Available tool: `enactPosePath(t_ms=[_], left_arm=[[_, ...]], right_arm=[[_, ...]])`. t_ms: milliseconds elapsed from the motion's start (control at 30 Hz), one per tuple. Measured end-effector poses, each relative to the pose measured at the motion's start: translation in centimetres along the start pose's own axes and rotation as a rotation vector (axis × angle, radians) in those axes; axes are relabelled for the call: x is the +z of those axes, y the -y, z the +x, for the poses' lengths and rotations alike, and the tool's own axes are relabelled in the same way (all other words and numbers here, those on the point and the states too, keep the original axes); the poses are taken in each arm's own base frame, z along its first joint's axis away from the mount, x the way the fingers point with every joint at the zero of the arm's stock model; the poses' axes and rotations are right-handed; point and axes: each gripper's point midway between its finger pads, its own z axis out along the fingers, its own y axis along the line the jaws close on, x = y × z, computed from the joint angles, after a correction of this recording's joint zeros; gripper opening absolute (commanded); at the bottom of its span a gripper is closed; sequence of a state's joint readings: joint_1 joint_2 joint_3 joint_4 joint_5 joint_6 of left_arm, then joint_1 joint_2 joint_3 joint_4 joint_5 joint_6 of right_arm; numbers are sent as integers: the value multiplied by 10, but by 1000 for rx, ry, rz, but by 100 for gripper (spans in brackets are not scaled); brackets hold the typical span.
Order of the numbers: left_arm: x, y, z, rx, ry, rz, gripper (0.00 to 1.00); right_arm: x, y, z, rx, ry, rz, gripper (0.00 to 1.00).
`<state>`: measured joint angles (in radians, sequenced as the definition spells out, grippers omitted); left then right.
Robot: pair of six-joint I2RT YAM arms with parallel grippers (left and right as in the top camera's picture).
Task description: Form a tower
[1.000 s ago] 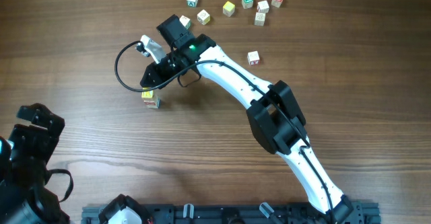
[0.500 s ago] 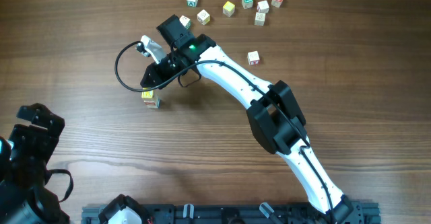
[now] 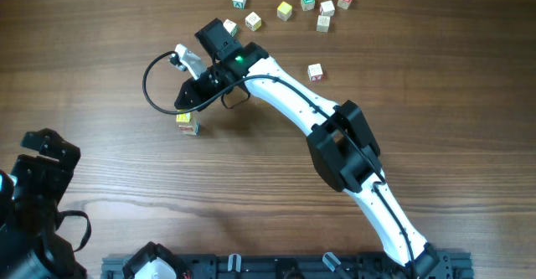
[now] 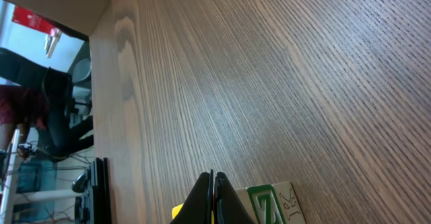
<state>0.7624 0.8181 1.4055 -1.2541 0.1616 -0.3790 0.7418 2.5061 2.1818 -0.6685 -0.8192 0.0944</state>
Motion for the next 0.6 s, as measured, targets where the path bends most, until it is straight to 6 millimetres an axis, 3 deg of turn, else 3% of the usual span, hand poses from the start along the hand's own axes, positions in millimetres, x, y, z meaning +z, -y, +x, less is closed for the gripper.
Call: enactPosePath(t_ms=[200, 300, 367, 400, 433, 467, 500, 533, 567, 600], left_arm=[[0, 0, 0, 0, 0, 0, 100], [0, 0, 0, 0, 0, 0, 100], [0, 0, 0, 0, 0, 0, 100], [0, 0, 0, 0, 0, 0, 100], [0, 0, 0, 0, 0, 0, 100], [0, 0, 0, 0, -1, 0, 100], [0, 0, 0, 0, -1, 0, 100], [0, 0, 0, 0, -2, -1, 100], [0, 0, 0, 0, -1, 0, 100], [0, 0, 0, 0, -1, 0, 100]], right_arm=[[-1, 3, -8, -29, 30, 16, 5], [-13, 36, -17, -23, 69, 155, 4], [-42, 81, -15, 44, 83, 296, 4], [-63, 107, -10, 95, 85, 367, 4], [-107, 148, 2, 193, 83, 493, 4], [-133, 165, 13, 252, 73, 560, 4], [-179, 182, 26, 339, 70, 660, 4], [-235, 190, 32, 402, 100, 767, 4], [-274, 186, 38, 438, 115, 831, 5], [-322, 173, 41, 468, 153, 905, 17]])
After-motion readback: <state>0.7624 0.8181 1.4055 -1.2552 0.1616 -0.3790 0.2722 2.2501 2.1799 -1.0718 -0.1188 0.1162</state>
